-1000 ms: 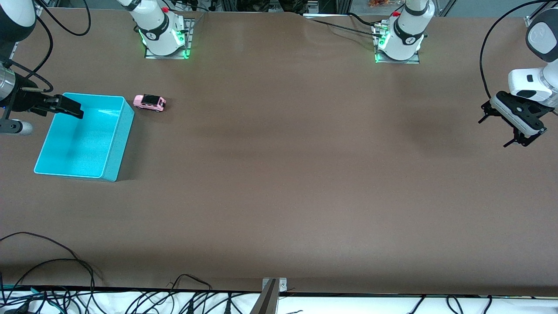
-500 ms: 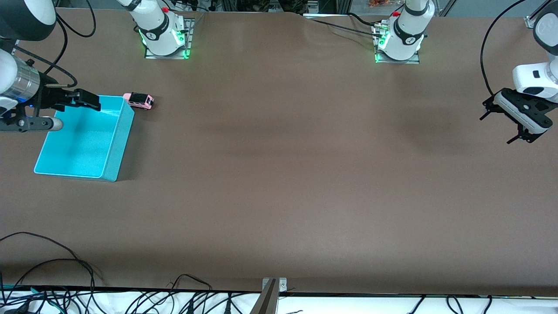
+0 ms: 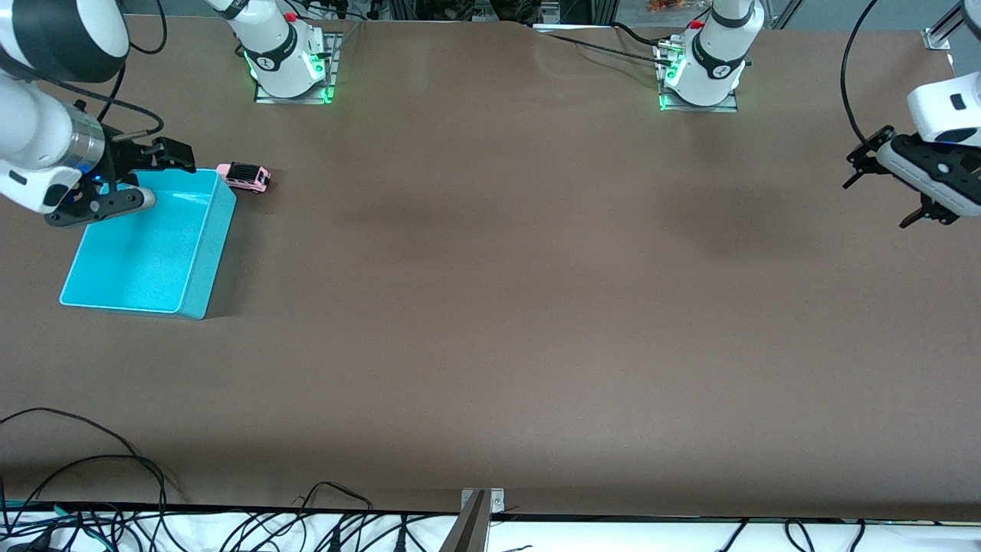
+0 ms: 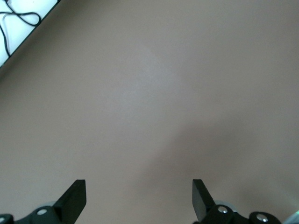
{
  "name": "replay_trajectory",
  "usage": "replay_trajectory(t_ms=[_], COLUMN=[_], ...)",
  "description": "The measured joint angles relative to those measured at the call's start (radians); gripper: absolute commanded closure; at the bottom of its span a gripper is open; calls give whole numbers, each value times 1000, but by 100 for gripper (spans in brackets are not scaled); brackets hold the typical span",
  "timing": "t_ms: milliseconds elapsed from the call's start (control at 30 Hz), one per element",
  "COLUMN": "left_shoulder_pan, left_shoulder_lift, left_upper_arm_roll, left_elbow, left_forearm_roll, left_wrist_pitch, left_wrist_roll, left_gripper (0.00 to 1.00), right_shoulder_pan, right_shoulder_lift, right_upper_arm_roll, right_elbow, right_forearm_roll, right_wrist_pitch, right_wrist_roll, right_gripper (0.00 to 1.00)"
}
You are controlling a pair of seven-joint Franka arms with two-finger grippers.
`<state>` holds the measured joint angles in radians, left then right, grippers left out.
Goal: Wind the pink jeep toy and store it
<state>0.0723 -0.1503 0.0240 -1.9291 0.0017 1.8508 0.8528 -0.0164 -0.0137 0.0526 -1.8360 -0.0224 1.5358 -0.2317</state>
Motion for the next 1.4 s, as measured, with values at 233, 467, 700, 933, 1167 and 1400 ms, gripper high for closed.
replay_trajectory(t_ms=[233, 467, 700, 933, 1167, 1400], left_shoulder_pan=[0, -1, -1, -1, 0, -8], left_shoulder_lift=[-5, -8, -8, -7, 10, 42], left_upper_arm_roll=[-12, -56, -97, -125, -126, -123], left_elbow=[117, 227, 268, 274, 307, 345], left_forearm_roll=[2, 15, 19, 19, 19, 19], left_wrist_pitch=[-152, -286, -342, -359, -393, -412], left_wrist_roll=[-142, -328, -559, -754, -806, -875], left_gripper=[0, 0, 0, 0, 0, 0], right_shoulder_pan=[-1, -2, -3, -3, -3, -3], right_shoulder_lift=[-224, -338, -278, -167, -106, -88], right_upper_arm_roll=[-14, -64, -98, -99, -99, -99], right_elbow=[-352, -567, -620, -663, -743, -831], right_forearm_roll=[0, -1, -1, -1, -1, -1], right_wrist_pitch=[176, 296, 396, 541, 692, 821], right_wrist_roll=[-30, -273, -585, -823, -962, -1073], right_gripper=[0, 0, 0, 0, 0, 0])
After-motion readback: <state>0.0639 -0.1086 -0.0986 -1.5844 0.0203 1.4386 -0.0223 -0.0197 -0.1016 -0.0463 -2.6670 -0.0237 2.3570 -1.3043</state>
